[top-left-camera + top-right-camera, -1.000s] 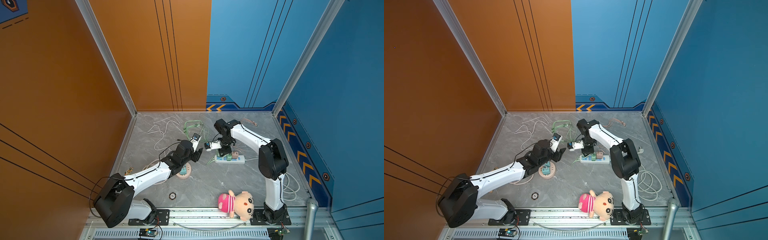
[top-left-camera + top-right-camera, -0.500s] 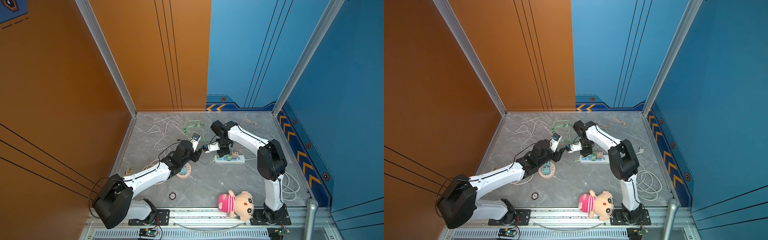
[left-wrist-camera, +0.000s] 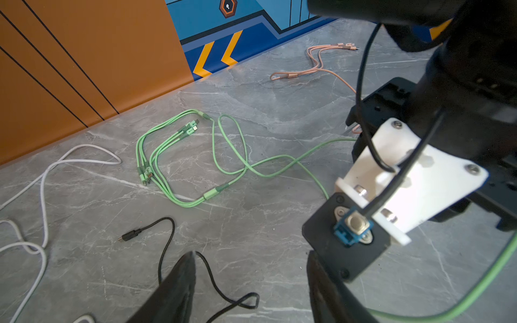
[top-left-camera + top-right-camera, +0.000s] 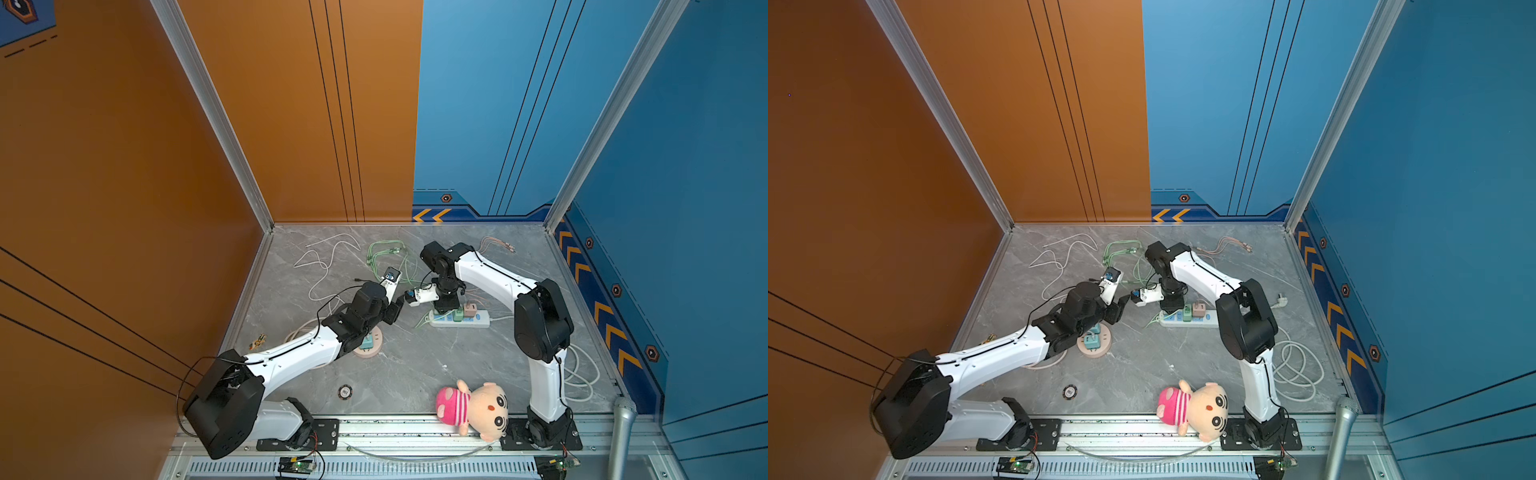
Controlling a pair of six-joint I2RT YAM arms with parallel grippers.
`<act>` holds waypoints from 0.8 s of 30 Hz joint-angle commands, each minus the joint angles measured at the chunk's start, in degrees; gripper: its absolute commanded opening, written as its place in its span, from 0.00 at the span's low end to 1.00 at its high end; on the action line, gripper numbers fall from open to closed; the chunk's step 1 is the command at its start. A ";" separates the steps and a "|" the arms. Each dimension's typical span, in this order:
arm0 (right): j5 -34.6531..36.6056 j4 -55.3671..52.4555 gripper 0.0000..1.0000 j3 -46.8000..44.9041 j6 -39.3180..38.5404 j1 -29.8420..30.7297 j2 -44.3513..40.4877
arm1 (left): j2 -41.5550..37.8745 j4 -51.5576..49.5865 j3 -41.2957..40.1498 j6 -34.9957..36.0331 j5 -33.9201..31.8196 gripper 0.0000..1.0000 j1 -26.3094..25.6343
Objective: Insert plugs into power strip
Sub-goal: Insert the plug into the socket.
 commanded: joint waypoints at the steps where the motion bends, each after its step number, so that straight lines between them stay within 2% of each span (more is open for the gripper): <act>1: 1.03 -1.40 0.00 -1.01 0.39 0.30 0.95 | -0.52 -1.59 -0.04 0.88 -2.15 0.64 -0.89; 7: 5.18 -1.62 0.00 -0.90 0.77 1.22 1.73 | 0.45 -2.19 0.34 1.45 -4.22 0.64 -1.19; 15: 3.48 -1.22 0.00 -1.08 0.44 0.85 1.75 | 0.51 -3.38 1.01 1.72 -4.88 0.64 -1.44; 24: 3.84 -1.31 0.00 0.15 2.03 0.80 6.03 | -0.33 -3.53 0.61 1.81 -5.32 0.64 -1.44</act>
